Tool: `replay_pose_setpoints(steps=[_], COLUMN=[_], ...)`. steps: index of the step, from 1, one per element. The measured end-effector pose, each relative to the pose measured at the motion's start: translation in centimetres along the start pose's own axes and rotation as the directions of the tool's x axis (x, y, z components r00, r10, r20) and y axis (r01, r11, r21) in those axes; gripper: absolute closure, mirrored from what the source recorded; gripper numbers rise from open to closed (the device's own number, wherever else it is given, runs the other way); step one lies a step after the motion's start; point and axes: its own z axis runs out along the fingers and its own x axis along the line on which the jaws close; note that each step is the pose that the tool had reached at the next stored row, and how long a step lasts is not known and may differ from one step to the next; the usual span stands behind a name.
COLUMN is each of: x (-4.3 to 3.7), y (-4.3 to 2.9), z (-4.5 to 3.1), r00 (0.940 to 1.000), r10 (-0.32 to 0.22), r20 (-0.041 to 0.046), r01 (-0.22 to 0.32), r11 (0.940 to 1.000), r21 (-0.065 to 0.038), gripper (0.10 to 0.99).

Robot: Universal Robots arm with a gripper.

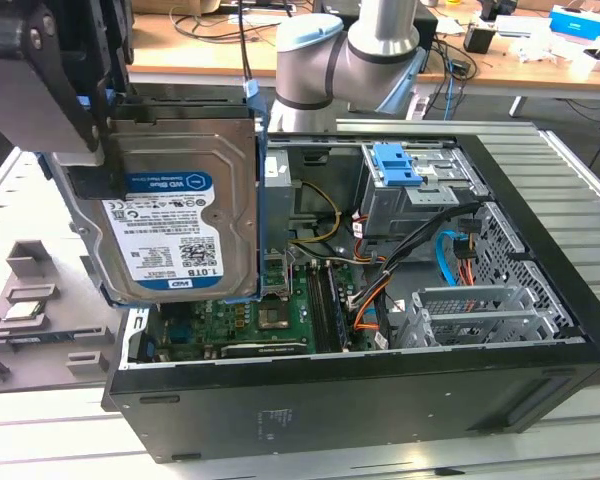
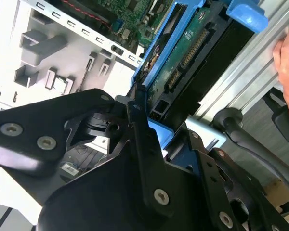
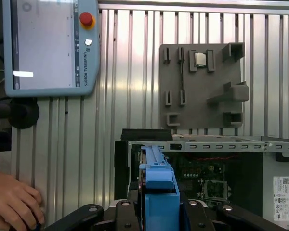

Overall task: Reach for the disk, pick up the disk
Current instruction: 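Pick up the disk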

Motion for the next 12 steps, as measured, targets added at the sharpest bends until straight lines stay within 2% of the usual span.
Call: replay_pose_setpoints(steps=[9,12], x=[0.06,0.08], y=[-2.66,-3.34], z=[-0.11,-0.14], r00=[1.0,1.0], r10=[0.0,0.0], r20=[0.0001,0.0001], r01=[0.0,0.0], r11=[1.0,1.0], r21=[0.0,0.0], gripper=[0.718,0.718])
